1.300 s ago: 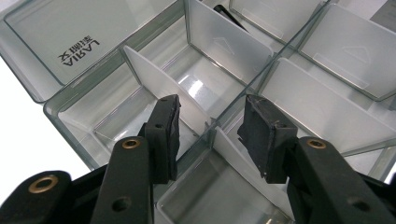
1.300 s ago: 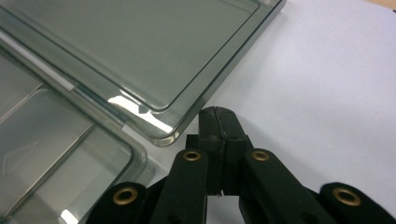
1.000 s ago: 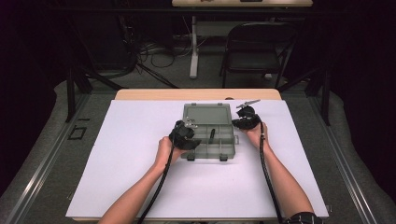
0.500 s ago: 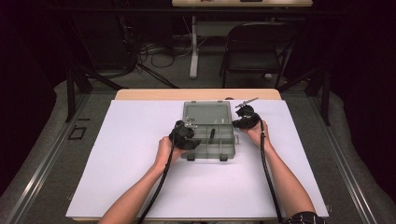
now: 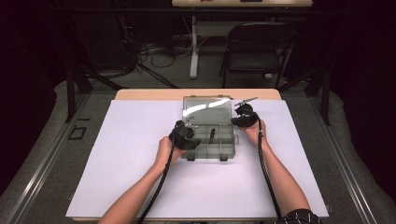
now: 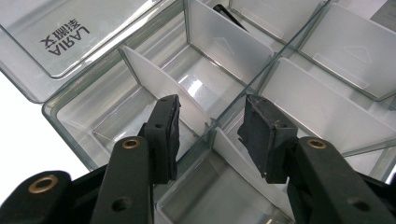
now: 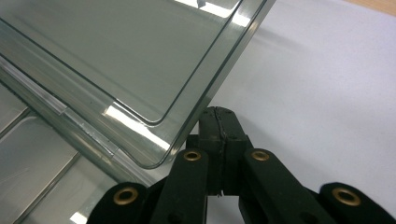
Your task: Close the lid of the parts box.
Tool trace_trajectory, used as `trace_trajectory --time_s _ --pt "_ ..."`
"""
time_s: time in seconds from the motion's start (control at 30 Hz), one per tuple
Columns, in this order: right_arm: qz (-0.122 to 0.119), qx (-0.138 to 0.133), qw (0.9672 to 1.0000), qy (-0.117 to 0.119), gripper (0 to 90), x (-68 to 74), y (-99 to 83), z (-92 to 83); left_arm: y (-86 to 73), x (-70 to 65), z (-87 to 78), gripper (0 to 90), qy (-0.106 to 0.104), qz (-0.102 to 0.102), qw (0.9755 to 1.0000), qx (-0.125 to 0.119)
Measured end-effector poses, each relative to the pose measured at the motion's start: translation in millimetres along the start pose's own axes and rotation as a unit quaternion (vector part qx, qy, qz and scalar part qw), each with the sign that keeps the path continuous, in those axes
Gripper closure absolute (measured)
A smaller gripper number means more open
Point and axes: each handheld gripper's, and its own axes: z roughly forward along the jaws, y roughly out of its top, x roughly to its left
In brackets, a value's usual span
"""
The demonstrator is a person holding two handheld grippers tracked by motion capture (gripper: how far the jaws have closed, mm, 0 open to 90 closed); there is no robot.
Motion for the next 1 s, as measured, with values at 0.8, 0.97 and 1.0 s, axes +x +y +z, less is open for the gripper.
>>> trace_trajectory --time_s 0.8,0.97,1.0 --pt "-0.007 -0.053 0.9984 -0.018 90.0 0.9 2.9 -4.4 0.1 0.2 0.2 56.5 0.0 0.002 1.0 0.0" --pt "-0.009 -0.062 0.9978 -0.022 90.0 1.3 3.8 -6.7 0.1 0.2 0.2 56.4 0.0 0.002 1.0 0.001" --pt "-0.008 -0.064 0.9977 -0.021 90.0 1.5 3.9 -6.9 0.1 0.2 0.2 56.5 0.0 0.003 1.0 0.001"
